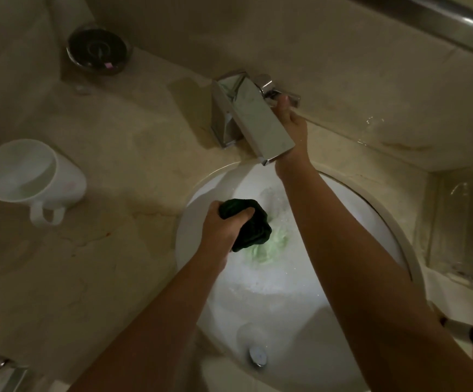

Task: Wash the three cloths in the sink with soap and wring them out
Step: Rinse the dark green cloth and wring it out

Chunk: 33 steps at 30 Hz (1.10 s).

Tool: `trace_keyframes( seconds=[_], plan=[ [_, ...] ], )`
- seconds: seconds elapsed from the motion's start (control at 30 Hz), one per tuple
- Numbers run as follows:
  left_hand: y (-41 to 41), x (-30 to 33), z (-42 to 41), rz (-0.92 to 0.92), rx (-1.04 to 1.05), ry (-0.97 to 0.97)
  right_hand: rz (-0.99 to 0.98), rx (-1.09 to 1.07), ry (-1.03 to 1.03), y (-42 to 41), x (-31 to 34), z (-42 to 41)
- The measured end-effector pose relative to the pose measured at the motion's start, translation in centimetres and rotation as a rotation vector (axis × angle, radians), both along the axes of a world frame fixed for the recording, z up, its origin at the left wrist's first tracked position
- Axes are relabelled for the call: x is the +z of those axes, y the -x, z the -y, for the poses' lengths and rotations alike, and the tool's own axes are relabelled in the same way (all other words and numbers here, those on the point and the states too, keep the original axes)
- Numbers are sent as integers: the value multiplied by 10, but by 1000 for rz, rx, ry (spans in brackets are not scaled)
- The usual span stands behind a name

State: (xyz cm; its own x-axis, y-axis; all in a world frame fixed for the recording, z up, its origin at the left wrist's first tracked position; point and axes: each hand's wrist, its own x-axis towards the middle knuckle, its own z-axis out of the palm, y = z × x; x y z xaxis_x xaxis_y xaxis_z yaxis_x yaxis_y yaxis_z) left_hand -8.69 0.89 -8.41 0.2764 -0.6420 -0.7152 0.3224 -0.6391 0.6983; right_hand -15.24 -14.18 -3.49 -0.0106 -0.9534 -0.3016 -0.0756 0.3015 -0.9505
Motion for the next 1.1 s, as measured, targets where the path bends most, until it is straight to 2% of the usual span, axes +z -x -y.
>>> trace_keyframes(
  seconds=[0.1,0.17,0.3,0.33,0.4,0.47,0.5,0.53,0.6,0.63,0.67,0.73,0.77,0.87,0.9,0.93,0.97,1.03,1.07,1.1],
  plan=[
    [-7,-4,-2,39,-9,53,55,-34,-60,-7,4,4],
    [-12,-5,-2,54,-28,99,59,32,-131,-4,1,5],
    [-14,0,-2,47,-71,163,256,264,-486,9,-7,-11],
    [-13,1,-2,55,-64,153,218,372,-567,9,-11,-20],
    [-10,4,-3,34,-32,105,45,521,-602,6,-15,-39],
    [-8,2,-5,28,-17,87,14,475,-587,2,-18,-49],
    [-7,2,-6,33,-18,78,-9,417,-527,-1,-19,-50],
    [-7,3,-7,40,-18,64,-111,358,-431,-2,-19,-50],
    [-6,2,-8,21,-7,55,-506,344,-175,2,-27,-47],
    [-5,4,-7,3,-2,57,-614,329,-55,7,-33,-48],
    [-3,5,-4,-5,14,54,-589,293,14,13,-38,-51],
    [3,8,6,-38,103,32,-337,181,9,28,-49,-63],
    [7,10,12,-77,153,15,-150,107,-88,34,-53,-72],
    [19,16,31,-306,313,58,583,-24,-637,39,-62,-97],
    [21,16,35,-336,331,67,717,-32,-757,39,-62,-103],
    [23,12,38,-267,307,87,766,-19,-809,38,-61,-106],
    [25,8,39,-108,240,128,738,-42,-801,36,-60,-105],
    [23,1,37,361,89,253,688,-146,-704,31,-57,-97],
    [21,-2,35,520,64,296,692,-213,-625,30,-55,-92],
    [20,-6,33,588,67,300,667,-296,-539,30,-53,-88]
  ],
)
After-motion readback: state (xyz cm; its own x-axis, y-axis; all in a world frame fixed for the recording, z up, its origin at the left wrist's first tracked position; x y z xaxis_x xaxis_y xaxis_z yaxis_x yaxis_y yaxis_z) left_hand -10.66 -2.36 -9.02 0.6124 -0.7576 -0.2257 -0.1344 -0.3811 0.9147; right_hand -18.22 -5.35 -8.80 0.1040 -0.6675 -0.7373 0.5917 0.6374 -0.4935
